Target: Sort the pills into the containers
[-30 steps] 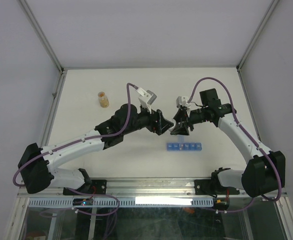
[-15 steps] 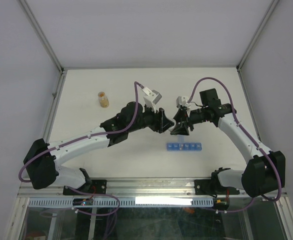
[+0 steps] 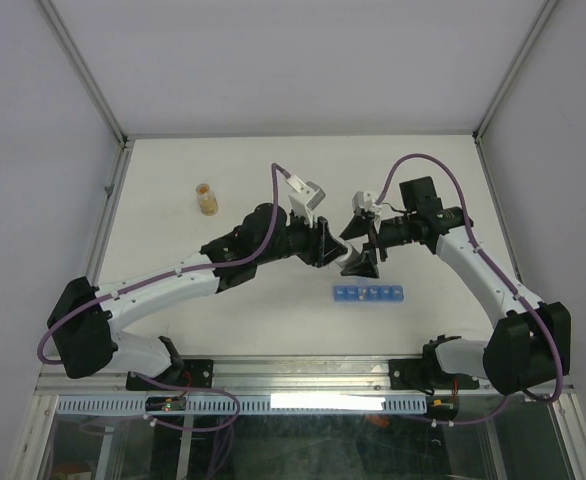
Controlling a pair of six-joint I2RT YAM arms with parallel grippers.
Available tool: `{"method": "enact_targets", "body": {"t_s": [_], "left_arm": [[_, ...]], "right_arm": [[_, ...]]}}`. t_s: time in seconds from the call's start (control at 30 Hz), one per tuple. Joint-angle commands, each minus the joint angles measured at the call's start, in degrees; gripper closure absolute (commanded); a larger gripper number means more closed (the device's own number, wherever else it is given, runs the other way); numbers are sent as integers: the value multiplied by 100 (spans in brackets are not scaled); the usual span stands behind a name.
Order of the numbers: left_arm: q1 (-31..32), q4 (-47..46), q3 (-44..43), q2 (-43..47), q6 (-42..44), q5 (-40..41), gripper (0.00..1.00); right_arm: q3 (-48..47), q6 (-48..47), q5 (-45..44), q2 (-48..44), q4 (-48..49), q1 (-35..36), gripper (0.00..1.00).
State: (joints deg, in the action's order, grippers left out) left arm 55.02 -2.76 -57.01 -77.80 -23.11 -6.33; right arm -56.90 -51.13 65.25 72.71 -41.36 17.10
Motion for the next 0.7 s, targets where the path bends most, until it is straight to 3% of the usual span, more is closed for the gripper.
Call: {"method": "enact_targets", "body": {"t_s": [0.0,0.2,0.37,0.67], "left_arm": [[-150,-42,-7,170,51,-181,100],[-727,492,604,786,0,234,100],[-1620,1362,909,1312,225,1203,100],[-3586,1825,585,848,228,2546,100]], "right_arm": [[-179,127,208,-177,300,-27,1],[-194,183,374,-322,301,-160,1],[-54,467,430,-580,660,-297,1],[151,826,512,-806,1089,-403,1]]}}
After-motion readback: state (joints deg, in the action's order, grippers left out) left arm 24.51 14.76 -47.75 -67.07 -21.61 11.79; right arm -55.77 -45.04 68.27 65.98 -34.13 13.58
